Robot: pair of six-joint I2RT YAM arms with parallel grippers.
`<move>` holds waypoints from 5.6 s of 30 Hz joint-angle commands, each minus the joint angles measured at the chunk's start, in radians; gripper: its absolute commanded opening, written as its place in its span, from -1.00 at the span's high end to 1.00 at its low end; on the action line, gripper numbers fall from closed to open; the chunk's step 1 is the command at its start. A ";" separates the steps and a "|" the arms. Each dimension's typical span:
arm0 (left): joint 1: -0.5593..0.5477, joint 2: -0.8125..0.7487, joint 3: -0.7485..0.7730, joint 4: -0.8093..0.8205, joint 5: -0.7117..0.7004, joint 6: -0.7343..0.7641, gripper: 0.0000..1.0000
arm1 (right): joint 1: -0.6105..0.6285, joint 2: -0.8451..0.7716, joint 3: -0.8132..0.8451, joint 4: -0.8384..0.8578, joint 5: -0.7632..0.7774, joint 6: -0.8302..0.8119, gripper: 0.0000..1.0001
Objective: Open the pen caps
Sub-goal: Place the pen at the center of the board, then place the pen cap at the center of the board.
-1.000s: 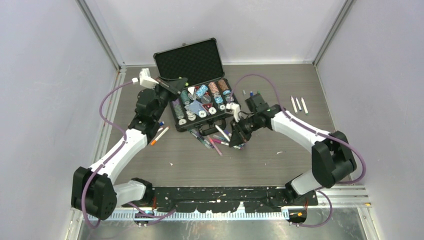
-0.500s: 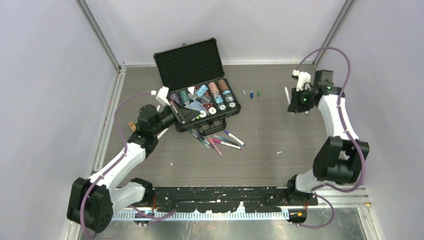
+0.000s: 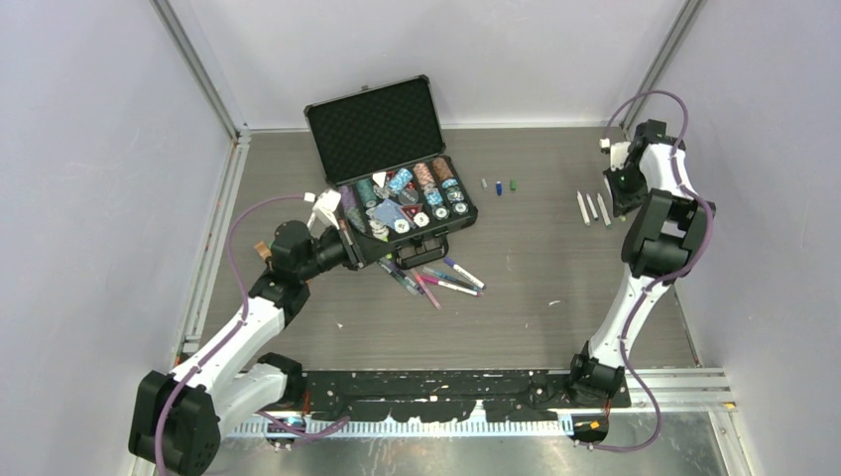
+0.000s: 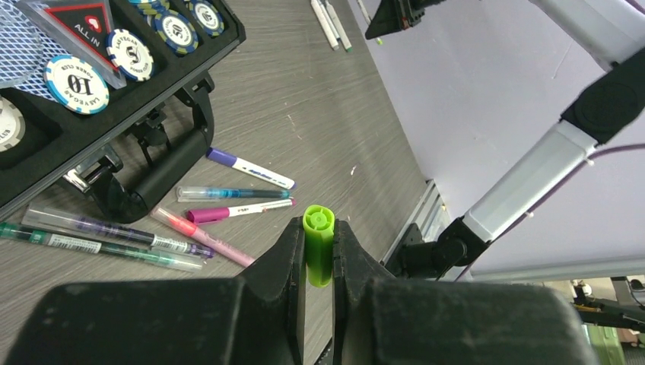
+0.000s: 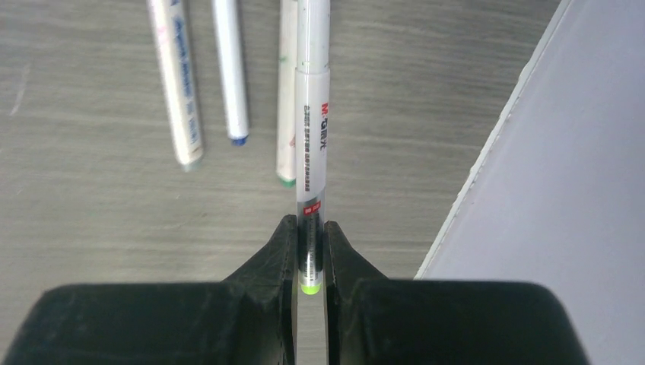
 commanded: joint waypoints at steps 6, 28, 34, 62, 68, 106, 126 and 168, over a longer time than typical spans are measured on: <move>0.007 0.003 -0.008 0.011 0.030 0.042 0.94 | 0.002 0.154 0.220 -0.095 0.151 0.014 0.84; 0.007 0.031 0.005 0.036 0.038 0.013 0.92 | -0.002 0.261 0.323 -0.182 0.145 0.040 0.47; 0.007 0.016 0.003 0.027 0.035 0.011 0.92 | -0.001 0.260 0.322 -0.183 0.149 0.040 0.46; -0.140 0.277 -0.002 0.495 0.113 -0.377 0.83 | 0.089 -0.684 -0.499 0.165 -0.899 0.091 0.17; -0.249 0.464 0.050 0.639 0.005 -0.436 0.86 | 0.145 -0.897 -0.785 0.501 -1.276 0.225 -0.12; -0.537 0.828 0.331 0.660 -0.592 -0.609 0.80 | 0.444 -0.686 -0.793 0.384 -1.007 0.624 0.23; -0.559 0.881 0.340 0.737 -0.536 -0.663 0.78 | 0.449 -0.645 -0.811 0.505 -0.972 0.723 0.34; -0.563 0.926 0.305 0.855 -0.483 -0.700 0.75 | 0.423 -0.631 -0.838 0.675 -1.091 0.888 0.23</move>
